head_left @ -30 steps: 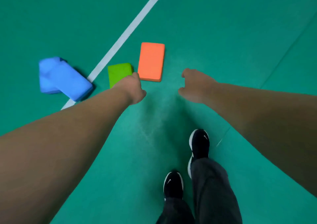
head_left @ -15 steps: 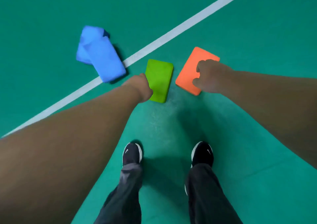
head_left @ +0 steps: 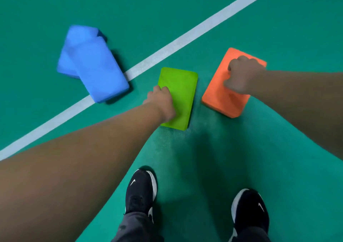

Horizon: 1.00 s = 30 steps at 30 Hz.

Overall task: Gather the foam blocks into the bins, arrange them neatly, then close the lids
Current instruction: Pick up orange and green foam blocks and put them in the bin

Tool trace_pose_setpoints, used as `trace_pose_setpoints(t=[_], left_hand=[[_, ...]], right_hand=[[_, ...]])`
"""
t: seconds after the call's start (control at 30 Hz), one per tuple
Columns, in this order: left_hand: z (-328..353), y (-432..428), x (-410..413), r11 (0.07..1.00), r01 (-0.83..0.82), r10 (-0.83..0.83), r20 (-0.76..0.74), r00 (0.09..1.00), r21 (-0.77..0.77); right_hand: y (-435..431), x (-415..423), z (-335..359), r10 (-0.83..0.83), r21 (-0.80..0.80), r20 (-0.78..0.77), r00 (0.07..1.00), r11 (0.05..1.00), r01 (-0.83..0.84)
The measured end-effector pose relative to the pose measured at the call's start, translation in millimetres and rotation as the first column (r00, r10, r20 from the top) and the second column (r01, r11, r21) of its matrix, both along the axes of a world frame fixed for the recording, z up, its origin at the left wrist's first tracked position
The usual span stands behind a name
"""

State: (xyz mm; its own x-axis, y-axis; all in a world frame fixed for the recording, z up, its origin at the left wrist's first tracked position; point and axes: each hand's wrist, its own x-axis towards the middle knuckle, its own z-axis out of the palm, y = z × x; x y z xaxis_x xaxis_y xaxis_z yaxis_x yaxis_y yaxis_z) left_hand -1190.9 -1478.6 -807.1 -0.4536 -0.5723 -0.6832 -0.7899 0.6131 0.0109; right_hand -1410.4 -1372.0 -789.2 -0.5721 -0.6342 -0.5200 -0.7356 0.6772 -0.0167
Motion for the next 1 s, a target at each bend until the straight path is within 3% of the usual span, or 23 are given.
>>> trace_pose_setpoints(t=[0.17, 0.37, 0.53, 0.8, 1.0], left_hand=[[-34, -23, -33, 0.976, 0.184, -0.195, -0.096, 0.976, -0.113], [-61, -23, -58, 0.893, 0.444, -0.437, 0.092, 0.895, -0.075], [-61, -21, -69, 0.871, 0.475, -0.456, 0.152, 0.877, -0.127], [-26, -26, -56, 0.818, 0.5, -0.489, 0.116, 0.865, -0.284], [30, -16, -27, 0.809, 0.54, -0.517, 0.156, 0.842, -0.234]], right_hand=[[20, -37, -40, -0.1, 0.004, -0.045, 0.994, 0.995, 0.1], [24, -55, -67, -0.059, 0.018, 0.031, 0.998, 0.998, 0.058], [23, -60, -81, -0.181, -0.078, 0.087, 0.98, 0.979, 0.187], [25, -24, -61, -0.194, -0.248, 0.112, 0.974, 0.944, 0.217], [66, 26, -28, -0.129, -0.043, 0.102, 0.986, 0.99, 0.133]])
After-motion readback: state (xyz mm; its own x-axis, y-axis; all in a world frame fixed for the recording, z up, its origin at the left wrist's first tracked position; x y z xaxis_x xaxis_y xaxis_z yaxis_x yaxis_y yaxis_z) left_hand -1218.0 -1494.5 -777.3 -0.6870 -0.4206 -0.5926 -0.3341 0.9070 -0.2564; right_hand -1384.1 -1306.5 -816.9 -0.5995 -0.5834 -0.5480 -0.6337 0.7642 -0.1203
